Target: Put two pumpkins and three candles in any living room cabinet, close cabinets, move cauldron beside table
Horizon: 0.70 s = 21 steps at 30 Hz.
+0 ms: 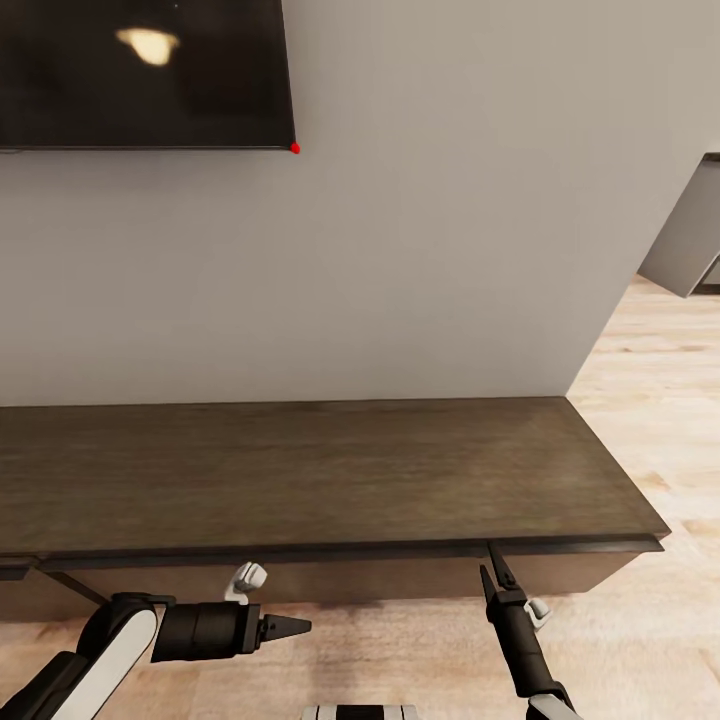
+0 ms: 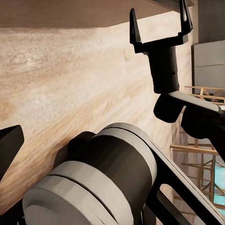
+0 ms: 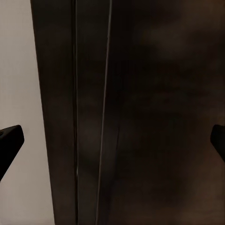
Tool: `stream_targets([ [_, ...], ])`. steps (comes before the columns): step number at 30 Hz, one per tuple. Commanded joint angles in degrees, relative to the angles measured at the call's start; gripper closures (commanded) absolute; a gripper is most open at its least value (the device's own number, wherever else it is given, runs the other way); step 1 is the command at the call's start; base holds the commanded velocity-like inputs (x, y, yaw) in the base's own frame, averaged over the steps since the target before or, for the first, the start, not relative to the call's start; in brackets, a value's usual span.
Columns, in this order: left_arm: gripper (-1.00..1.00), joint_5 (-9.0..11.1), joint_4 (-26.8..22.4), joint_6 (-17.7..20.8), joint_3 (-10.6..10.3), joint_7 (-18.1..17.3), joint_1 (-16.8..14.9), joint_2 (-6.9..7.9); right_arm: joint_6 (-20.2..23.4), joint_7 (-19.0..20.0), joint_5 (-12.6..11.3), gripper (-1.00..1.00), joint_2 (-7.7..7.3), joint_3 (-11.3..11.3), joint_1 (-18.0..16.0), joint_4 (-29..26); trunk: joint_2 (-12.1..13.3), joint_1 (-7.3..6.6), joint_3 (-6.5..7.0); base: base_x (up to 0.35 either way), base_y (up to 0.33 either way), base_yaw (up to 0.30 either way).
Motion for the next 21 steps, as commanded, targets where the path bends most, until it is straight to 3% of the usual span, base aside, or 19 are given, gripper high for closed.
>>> stream_targets([
  [1,-1.00,-0.07,0.03,0.17,-0.04,-0.19,-0.03,0.03,-0.57,0.08,-0.39,-1.00,-0.06,0.50,-0.05,-0.04,-0.02,-0.01,-0.04,0.000,0.000,0.000],
  [21,-1.00,-0.11,0.08,0.17,-0.04,-0.17,-0.05,0.03,-0.57,0.08,-0.39,-1.00,0.02,0.50,-0.05,-0.04,-0.02,-0.01,-0.04,0.011,0.000,0.000],
])
